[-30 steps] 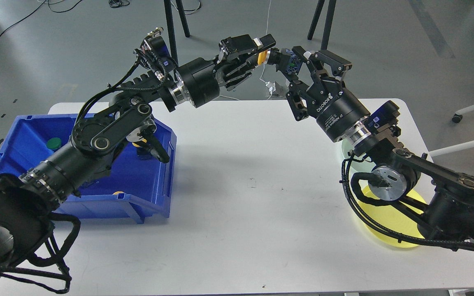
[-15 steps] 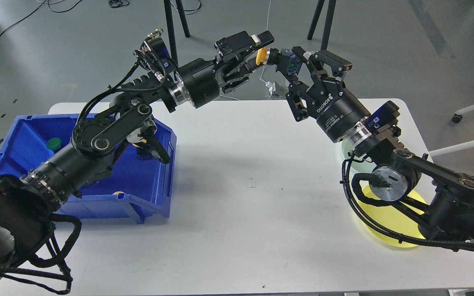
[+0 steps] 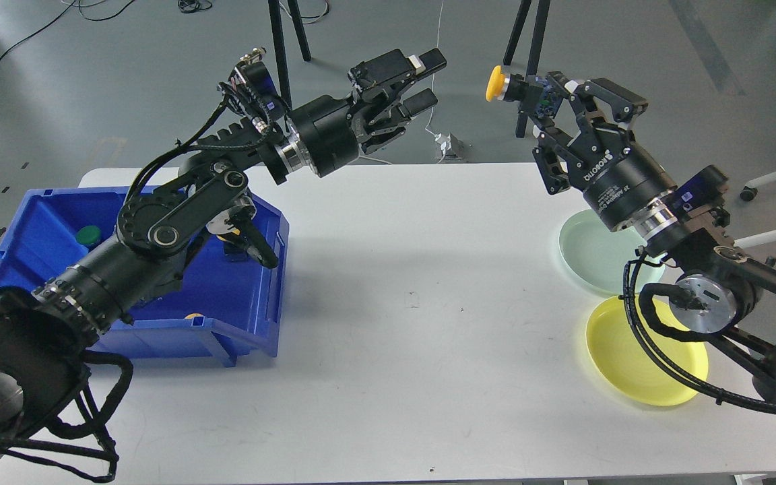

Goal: Pass button and place on color plate
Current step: 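Lower the yellow button onto the yellow plate and open the right gripper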

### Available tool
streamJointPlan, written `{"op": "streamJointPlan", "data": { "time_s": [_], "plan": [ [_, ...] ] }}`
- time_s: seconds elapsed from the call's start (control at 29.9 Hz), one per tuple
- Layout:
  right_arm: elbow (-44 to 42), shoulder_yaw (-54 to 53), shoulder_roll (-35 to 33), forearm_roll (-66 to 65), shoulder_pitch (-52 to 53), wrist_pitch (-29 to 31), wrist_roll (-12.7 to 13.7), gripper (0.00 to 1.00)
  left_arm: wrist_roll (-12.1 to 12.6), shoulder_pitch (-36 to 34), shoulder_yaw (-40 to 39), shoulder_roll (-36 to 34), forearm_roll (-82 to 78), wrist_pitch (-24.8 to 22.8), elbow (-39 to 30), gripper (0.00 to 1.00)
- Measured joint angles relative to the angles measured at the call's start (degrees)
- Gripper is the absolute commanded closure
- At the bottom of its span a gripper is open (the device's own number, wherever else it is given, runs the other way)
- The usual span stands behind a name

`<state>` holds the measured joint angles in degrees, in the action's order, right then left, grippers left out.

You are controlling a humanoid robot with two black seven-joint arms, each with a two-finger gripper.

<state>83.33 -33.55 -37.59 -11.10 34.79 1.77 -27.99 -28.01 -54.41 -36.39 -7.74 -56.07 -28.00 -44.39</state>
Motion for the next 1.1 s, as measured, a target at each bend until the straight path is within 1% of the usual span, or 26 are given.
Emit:
{"op": "streamJointPlan", "data": {
  "time_s": [0.2,0.37,0.5,0.73,1.1],
  "plan": [
    [-0.1,-1.1,-7.4,-0.1,-8.2,0.0,0.0,0.74,0.0,0.0,0.0,0.0,0.0,0.0,0.0,0.23],
    [-0.8,-1.1,-10.2,-0.2,-16.4,-0.1,0.0,0.74,0.0,0.1,0.0,0.0,0.0,0.0,0.0,0.23],
    [-3.2,-1.1,-10.6,-0.4,-22.1,-0.2,0.0,0.74,0.0,0.1,0.0,0.0,0.0,0.0,0.0,0.23],
    [-6.8,-1.0,-10.7,-0.4,-28.5,-0.2,0.0,0.74,0.0,0.0,0.0,0.0,0.1,0.0,0.1,0.22],
    [-10.4,-0.4,-10.2,-0.3,-32.3,-0.2,0.0,0.72,0.0,0.0,0.0,0.0,0.1,0.0,0.1,0.22]
  ]
}}
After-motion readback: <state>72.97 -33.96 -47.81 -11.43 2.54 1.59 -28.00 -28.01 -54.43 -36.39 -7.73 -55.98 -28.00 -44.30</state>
